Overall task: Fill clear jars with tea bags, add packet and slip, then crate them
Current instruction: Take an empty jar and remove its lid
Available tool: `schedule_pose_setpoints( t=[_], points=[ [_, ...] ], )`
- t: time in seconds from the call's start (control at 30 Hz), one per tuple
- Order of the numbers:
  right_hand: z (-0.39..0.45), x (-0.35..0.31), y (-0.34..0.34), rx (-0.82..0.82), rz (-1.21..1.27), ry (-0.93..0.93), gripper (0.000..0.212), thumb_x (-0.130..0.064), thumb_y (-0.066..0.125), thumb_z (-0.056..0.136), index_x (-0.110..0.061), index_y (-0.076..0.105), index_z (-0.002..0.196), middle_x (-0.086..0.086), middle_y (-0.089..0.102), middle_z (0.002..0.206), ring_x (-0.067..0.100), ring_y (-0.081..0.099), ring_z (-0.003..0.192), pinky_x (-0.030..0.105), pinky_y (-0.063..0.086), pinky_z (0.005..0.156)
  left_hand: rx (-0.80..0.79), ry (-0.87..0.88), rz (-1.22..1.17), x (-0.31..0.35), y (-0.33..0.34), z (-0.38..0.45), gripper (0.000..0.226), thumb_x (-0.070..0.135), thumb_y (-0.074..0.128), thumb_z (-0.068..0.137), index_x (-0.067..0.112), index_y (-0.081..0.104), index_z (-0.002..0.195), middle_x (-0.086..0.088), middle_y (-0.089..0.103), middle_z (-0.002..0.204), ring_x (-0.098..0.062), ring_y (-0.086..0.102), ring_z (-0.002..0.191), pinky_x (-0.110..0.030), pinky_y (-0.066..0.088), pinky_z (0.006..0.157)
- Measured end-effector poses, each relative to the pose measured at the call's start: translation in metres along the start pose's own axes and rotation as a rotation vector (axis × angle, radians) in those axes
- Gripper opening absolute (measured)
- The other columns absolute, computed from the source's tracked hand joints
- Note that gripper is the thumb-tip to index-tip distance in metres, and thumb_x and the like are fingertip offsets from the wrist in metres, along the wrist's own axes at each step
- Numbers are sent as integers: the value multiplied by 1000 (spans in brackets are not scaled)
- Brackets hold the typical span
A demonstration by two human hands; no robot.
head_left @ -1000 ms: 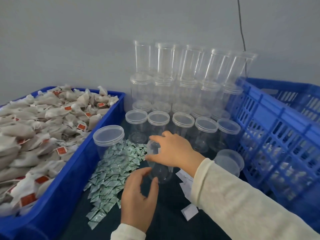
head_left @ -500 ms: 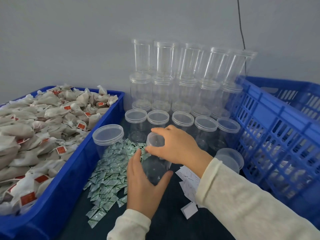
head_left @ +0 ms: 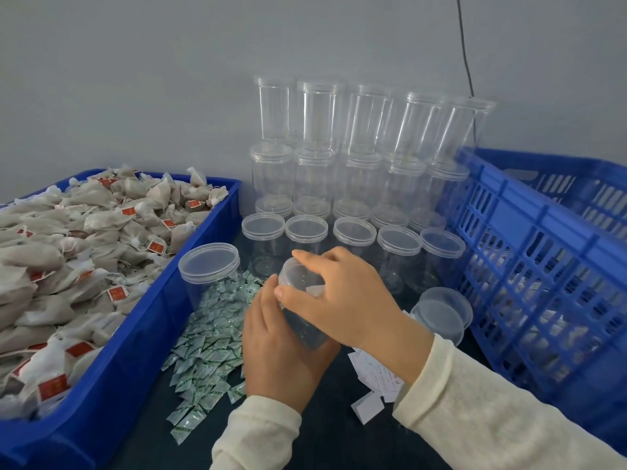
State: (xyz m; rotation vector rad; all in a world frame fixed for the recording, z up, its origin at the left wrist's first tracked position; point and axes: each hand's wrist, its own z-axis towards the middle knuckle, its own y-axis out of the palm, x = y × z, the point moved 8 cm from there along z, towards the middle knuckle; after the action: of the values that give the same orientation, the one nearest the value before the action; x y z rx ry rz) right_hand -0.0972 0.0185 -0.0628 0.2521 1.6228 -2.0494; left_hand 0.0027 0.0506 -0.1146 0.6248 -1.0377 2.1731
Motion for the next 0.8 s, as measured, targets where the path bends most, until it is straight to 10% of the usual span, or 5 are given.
schedule_pose_setpoints(
  t=[0.3, 0.47, 0.57, 0.67, 0.8],
  points=[
    [-7, 9, -5, -2, 39, -53, 59, -59, 55, 87, -37, 46, 141, -3, 55, 115, 12, 51, 109, 31, 42, 98, -71, 114, 17, 11, 4, 1, 94, 26, 92, 49, -8, 51, 126, -17, 61, 119, -38, 62, 105, -52, 52, 86],
    [-15, 5, -7, -80, 55, -227, 59, -53, 56, 79, -34, 55, 134, -5, 54, 113, 7, 49, 107, 24, 40, 97, -381, -84, -454, -2, 18, -1, 83, 40, 82, 48, 61, 37, 115, 31, 61, 106, 7, 60, 99, -10, 47, 78],
    [-17, 5, -1, -373, 71, -344, 57, -49, 58, 80, -43, 49, 136, -14, 45, 124, -3, 43, 114, 14, 36, 98, -588, -135, -714, -10, 27, -8, 81, 27, 85, 52, 33, 46, 123, 13, 66, 114, -9, 63, 109, -33, 52, 92],
    [-22, 12, -1, -677, 192, -330, 74, -49, 65, 79, -62, 25, 139, -26, 24, 147, -8, 25, 136, 8, 25, 104, -699, -108, -714, -14, 27, -10, 84, 29, 87, 52, 27, 46, 125, 15, 64, 119, -7, 60, 114, -22, 47, 94],
    [2, 32, -18, -525, 179, -64, 103, -90, 48, 63, -59, -8, 143, -23, 0, 159, 3, 12, 146, 41, 20, 119, -387, -67, -159, -28, 8, 6, 99, 46, 87, 53, 29, 34, 134, 21, 51, 123, -4, 50, 115, -21, 40, 96]
  ],
)
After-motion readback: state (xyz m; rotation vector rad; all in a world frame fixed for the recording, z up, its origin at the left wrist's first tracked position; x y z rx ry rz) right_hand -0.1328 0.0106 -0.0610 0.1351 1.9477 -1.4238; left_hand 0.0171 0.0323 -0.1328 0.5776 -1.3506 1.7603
